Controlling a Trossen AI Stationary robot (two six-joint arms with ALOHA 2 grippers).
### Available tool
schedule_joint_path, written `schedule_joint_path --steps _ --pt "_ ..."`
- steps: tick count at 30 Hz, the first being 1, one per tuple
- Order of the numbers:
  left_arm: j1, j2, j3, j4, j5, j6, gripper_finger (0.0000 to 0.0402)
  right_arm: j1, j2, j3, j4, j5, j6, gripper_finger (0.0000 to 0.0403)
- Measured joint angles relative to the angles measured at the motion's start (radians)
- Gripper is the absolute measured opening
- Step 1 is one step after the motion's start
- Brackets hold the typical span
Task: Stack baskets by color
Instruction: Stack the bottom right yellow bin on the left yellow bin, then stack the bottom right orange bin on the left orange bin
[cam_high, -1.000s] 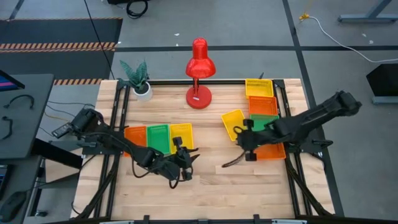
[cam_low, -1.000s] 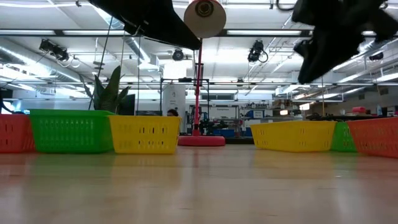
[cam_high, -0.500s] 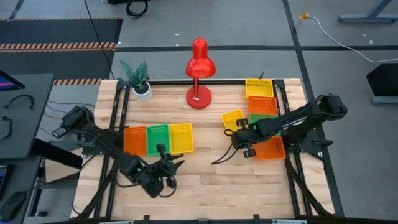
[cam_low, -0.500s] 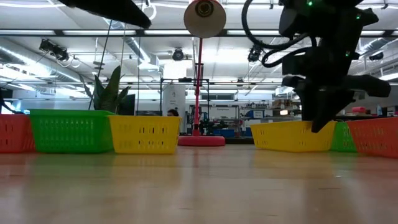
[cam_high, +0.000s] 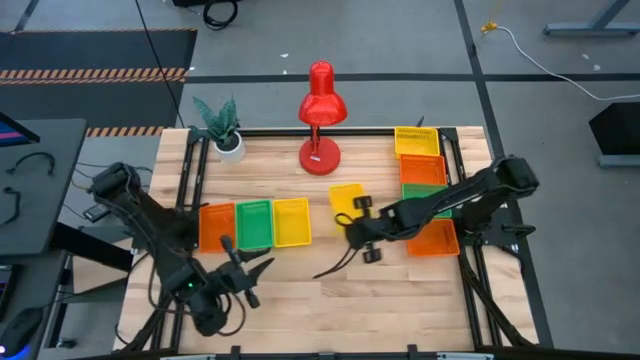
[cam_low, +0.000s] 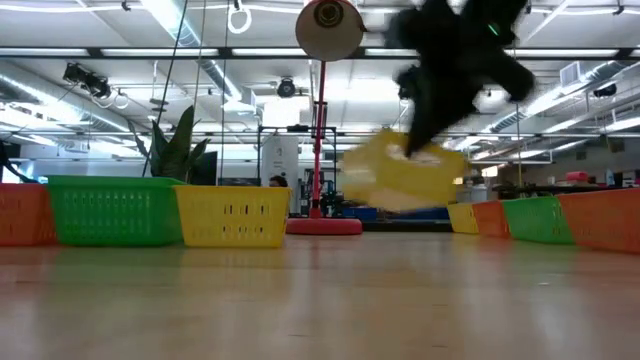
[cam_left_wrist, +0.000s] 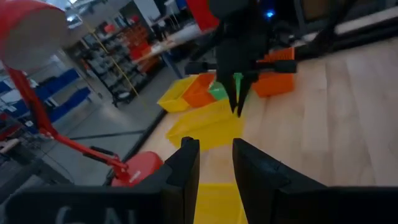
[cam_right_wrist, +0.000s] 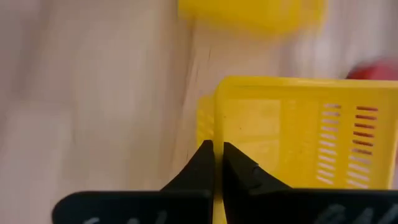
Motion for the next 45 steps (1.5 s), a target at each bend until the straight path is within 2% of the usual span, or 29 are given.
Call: schedule_joint_path --steps 6,10,14,17,22,34,41,45 --pt "-0.018 -0.009 -0.001 -0.008 -0.017 -0.008 0.0102 0.003 0.195 0.350 -0.006 0.007 -0.034 0.0010" --pt "-0.018 -0.009 -0.001 -0.029 -0.016 -0.057 0.0102 -0.009 0.346 0.562 -0.030 0.008 0.011 0.0010" --pt "-0.018 -0.009 -0.001 -0.043 -0.015 -0.076 0.0102 -0.025 0.481 0.721 -0.099 0.008 0.062 0.0010" --pt "-0.024 -0.009 -0.001 -0.044 -0.015 -0.075 0.0102 -0.038 0.545 0.790 -0.101 0.008 0.082 0.0010" --pt "-0.039 -0.008 -0.001 -0.044 -0.014 -0.074 0.0102 -0.053 0.603 0.848 -0.147 0.007 0.137 0.0012" --pt "-0.041 -0.008 -0.001 -0.043 -0.015 -0.075 0.0102 -0.089 0.616 0.836 -0.146 -0.067 0.188 0.0027" --pt "-0.041 -0.008 -0.001 -0.043 -0.014 -0.074 0.0102 -0.092 0.649 0.835 -0.112 -0.105 0.138 0.0096" --pt "-0.045 -0.007 -0.002 -0.042 -0.015 -0.074 0.0102 -0.089 0.606 0.835 -0.140 -0.105 0.111 0.0134"
